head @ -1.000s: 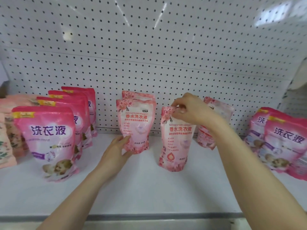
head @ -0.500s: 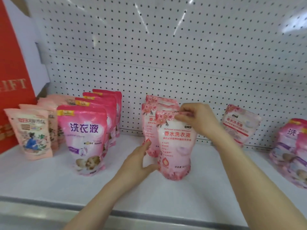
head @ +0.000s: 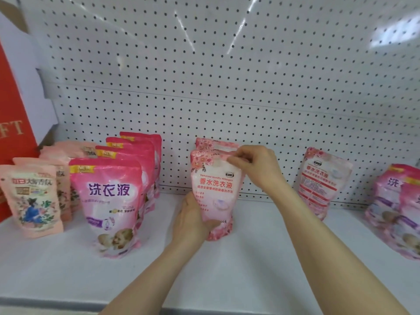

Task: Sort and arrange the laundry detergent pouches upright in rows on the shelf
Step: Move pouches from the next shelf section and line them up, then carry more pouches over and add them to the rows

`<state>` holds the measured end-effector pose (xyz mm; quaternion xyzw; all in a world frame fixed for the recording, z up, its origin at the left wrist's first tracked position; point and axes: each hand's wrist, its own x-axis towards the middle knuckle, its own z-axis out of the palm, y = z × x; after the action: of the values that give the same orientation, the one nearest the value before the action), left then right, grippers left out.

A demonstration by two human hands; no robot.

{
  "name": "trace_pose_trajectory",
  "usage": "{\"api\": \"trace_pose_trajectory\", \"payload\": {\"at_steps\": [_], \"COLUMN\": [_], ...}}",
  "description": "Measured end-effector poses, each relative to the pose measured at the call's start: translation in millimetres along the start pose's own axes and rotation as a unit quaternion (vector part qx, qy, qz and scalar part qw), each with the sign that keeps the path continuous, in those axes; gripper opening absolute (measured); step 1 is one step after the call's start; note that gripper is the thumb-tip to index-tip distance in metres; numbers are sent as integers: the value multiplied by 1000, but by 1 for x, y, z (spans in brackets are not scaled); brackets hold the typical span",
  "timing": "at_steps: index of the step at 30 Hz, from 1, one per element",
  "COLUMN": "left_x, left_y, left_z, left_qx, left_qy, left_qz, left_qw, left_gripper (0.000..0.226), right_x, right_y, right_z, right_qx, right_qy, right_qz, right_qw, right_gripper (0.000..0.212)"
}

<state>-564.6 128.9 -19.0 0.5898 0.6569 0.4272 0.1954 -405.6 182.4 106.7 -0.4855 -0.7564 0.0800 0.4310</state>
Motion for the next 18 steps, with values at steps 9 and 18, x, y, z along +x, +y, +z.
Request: {"api": "trace_pose_trajectory", "payload": {"at_steps": [9, 18], "left_x": [-5, -66], "left_y": [-5, 53], "left_z": [-8, -7], "left_qx": [16, 253], "left_qy": [-23, 8], "left_qz": [35, 81], "left_qw": [999, 964], "left_gripper": [85, 65], "right_x": [-49, -49], "right_y": [24, 155], "right_z": [-22, -143], "right_qx": [31, -187], "right_qy": [86, 224], "right_qz": [27, 199], "right_qw": [995, 935], "right_gripper": [11, 46]}}
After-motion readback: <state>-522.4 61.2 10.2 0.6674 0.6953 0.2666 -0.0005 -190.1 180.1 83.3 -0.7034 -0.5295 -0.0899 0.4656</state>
